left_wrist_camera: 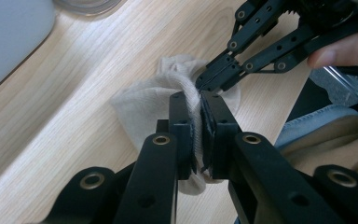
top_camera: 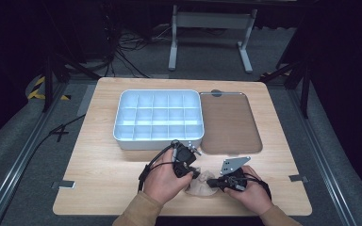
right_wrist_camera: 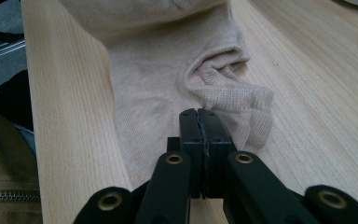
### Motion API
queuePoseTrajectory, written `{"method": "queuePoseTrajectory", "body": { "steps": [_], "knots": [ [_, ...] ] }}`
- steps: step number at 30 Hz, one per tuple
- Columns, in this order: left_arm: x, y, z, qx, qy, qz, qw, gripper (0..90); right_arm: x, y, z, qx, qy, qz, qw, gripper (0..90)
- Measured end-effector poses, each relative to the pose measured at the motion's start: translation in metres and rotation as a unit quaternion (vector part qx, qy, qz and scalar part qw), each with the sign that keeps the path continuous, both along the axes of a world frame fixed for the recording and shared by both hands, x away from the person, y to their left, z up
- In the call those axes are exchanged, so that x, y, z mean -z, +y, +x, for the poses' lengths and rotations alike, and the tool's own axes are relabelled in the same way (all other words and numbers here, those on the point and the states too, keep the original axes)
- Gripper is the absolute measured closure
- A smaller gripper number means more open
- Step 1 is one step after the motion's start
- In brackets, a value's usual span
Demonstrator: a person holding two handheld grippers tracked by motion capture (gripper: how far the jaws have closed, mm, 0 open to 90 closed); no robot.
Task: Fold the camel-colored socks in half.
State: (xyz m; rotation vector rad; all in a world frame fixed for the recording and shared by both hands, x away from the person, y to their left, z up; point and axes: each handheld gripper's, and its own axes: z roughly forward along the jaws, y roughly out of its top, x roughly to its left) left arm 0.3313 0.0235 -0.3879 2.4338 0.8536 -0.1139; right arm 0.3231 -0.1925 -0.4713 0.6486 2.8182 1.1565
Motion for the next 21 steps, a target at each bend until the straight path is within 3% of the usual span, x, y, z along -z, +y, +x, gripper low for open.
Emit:
{"method": "queuePoseTrajectory", "body": {
  "steps": [14,21],
  "knots": [
    [0.007,-0.022,0.004,0.026,-0.001,0.009,0.9996,83.4,0.006,-0.005,-0.006,0.012,-0.017,0.029,0.9994,90.0],
    [0.014,-0.027,0.006,0.030,-0.004,-0.002,0.9995,83.5,0.007,-0.006,-0.008,0.018,-0.017,0.034,0.9991,90.0]
  ]
}}
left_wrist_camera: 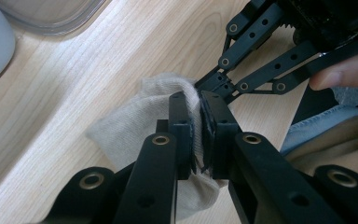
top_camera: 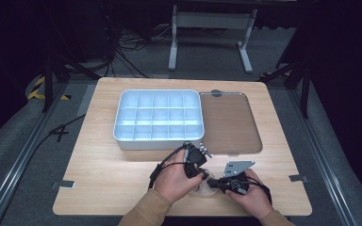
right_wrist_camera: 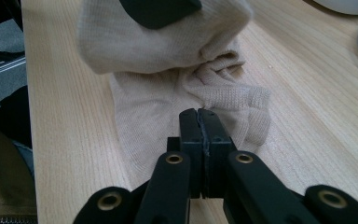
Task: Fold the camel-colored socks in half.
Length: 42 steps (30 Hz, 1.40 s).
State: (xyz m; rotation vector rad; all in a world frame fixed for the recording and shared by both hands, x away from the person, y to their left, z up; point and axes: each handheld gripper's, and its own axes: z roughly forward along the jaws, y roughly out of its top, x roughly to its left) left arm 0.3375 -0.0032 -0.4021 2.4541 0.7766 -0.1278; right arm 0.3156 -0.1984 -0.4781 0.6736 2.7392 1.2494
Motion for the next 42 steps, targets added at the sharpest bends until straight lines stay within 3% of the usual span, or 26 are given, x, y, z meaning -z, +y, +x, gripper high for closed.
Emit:
{"method": "queuePoseTrajectory", "body": {
  "steps": [9,16,17,24,28,36,38,42],
  "knots": [
    [0.002,-0.010,-0.001,0.008,0.006,-0.016,0.9998,83.4,0.001,-0.001,0.001,-0.001,0.002,0.004,1.0000,90.0],
    [0.010,-0.011,0.001,0.001,0.009,-0.010,0.9999,83.3,0.001,-0.001,0.001,-0.001,0.002,0.006,1.0000,90.0],
    [0.012,-0.012,0.002,0.001,0.011,-0.001,0.9999,83.3,0.001,-0.001,0.001,-0.001,0.002,0.006,1.0000,90.0],
    [0.016,-0.012,0.004,-0.011,0.008,0.012,0.9998,83.4,0.001,-0.001,0.001,0.000,0.002,0.007,1.0000,89.9],
    [0.017,-0.013,0.004,-0.011,0.006,0.000,0.9999,83.3,0.001,-0.002,0.001,0.000,0.000,0.007,1.0000,89.8],
    [0.021,-0.013,0.005,-0.012,0.009,-0.002,0.9999,81.1,0.001,-0.001,0.001,0.001,-0.002,0.006,1.0000,89.3],
    [0.020,-0.013,0.004,-0.012,0.009,-0.002,0.9999,79.8,0.001,-0.001,0.000,0.001,-0.004,0.006,1.0000,85.7],
    [0.020,-0.011,0.003,-0.005,0.007,-0.006,0.9999,74.5,-0.004,-0.004,-0.002,0.020,0.001,0.011,0.9997,69.6]
  ]
}}
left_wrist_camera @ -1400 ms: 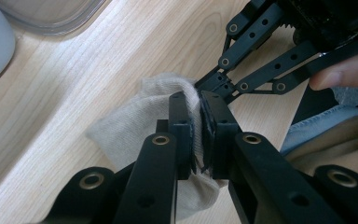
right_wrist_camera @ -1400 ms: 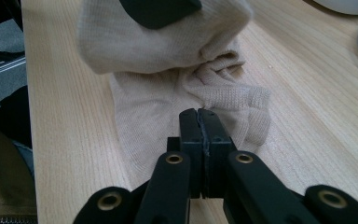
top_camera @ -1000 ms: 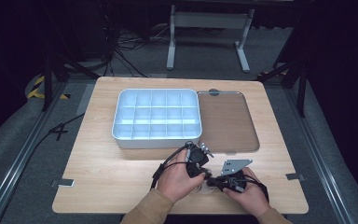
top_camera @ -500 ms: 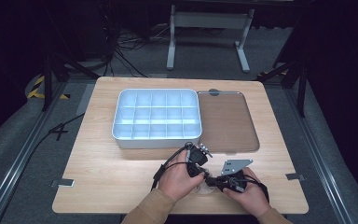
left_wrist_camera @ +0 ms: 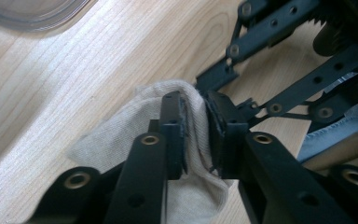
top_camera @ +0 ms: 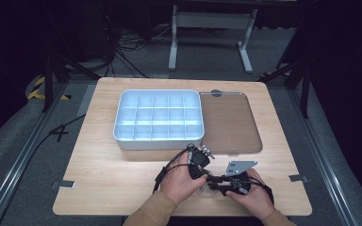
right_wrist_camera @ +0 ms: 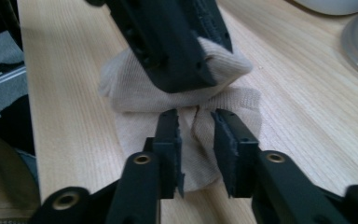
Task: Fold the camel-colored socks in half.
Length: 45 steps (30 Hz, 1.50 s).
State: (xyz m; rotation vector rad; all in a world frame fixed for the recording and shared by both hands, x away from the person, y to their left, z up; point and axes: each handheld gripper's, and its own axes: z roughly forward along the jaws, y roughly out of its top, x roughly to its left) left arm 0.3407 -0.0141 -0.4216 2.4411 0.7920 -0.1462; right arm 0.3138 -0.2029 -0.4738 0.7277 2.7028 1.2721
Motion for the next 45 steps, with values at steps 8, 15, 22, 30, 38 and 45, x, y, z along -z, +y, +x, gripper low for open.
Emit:
{"method": "queuePoseTrajectory", "body": {
  "steps": [8,15,22,30,38,45],
  "knots": [
    [-0.012,0.009,-0.005,-0.002,-0.018,-0.021,0.9996,61.2,-0.018,-0.015,-0.004,0.015,-0.013,0.007,0.9998,67.3],
    [-0.022,0.025,-0.006,-0.011,-0.028,-0.025,0.9992,61.6,-0.034,-0.022,-0.005,0.025,-0.019,0.027,0.9991,73.2],
    [-0.024,0.043,-0.006,-0.022,-0.023,-0.021,0.9993,67.0,-0.046,-0.005,-0.009,0.009,-0.016,0.038,0.9991,77.9],
    [-0.018,0.056,-0.008,-0.029,-0.016,0.005,0.9994,74.0,-0.045,0.022,-0.006,-0.007,-0.021,0.035,0.9992,81.6],
    [0.000,0.060,-0.005,-0.015,0.007,0.040,0.9991,75.9,-0.036,0.028,-0.004,-0.009,-0.009,0.014,0.9998,81.4],
    [-0.001,0.058,-0.005,-0.010,0.000,0.039,0.9992,75.2,-0.033,0.023,-0.005,-0.006,-0.003,0.012,0.9999,80.3]
  ]
}}
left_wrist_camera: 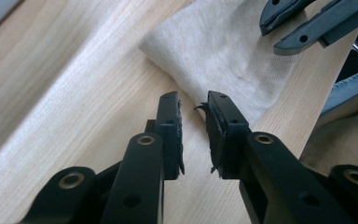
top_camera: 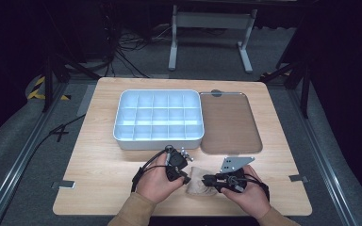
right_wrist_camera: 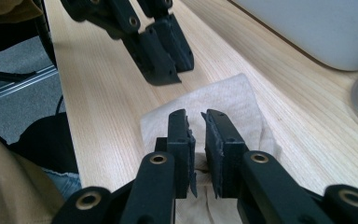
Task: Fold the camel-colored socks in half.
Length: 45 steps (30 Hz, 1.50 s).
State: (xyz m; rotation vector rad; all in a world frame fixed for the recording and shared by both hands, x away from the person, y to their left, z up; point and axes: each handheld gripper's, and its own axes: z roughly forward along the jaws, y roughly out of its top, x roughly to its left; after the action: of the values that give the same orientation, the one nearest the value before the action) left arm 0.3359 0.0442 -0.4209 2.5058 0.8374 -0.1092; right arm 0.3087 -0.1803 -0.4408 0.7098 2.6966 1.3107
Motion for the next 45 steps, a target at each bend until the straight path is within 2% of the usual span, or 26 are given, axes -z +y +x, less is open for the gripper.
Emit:
{"method": "queuePoseTrajectory", "body": {
  "steps": [6,9,14,18,26,33,38,45],
  "knots": [
    [-0.007,-0.004,-0.001,0.010,-0.025,-0.021,0.9994,76.5,0.002,-0.005,-0.001,0.005,0.001,-0.006,1.0000,80.0],
    [-0.005,-0.010,-0.002,0.026,-0.024,-0.023,0.9991,77.4,0.003,-0.007,-0.002,0.009,0.004,-0.009,0.9999,79.8],
    [0.001,-0.020,-0.001,0.057,-0.021,-0.005,0.9982,77.7,0.006,-0.011,-0.003,0.013,0.005,-0.011,0.9998,78.2],
    [0.006,-0.024,0.000,0.064,-0.022,0.013,0.9976,77.8,0.009,-0.015,-0.003,0.016,0.009,-0.016,0.9997,77.0],
    [0.010,-0.028,0.000,0.073,-0.009,0.022,0.9970,77.3,0.014,-0.019,-0.004,0.021,0.017,-0.029,0.9992,74.2],
    [0.012,-0.029,0.000,0.078,0.000,0.026,0.9966,76.7,0.020,-0.019,-0.002,0.016,0.017,-0.053,0.9983,69.6],
    [0.014,-0.031,-0.001,0.081,0.005,0.030,0.9963,76.1,0.023,-0.018,0.000,-0.008,0.001,-0.072,0.9974,68.7],
    [0.012,-0.030,-0.001,0.080,0.008,0.027,0.9964,75.7,0.024,-0.019,0.002,-0.021,-0.013,-0.076,0.9968,68.0]
  ]
}}
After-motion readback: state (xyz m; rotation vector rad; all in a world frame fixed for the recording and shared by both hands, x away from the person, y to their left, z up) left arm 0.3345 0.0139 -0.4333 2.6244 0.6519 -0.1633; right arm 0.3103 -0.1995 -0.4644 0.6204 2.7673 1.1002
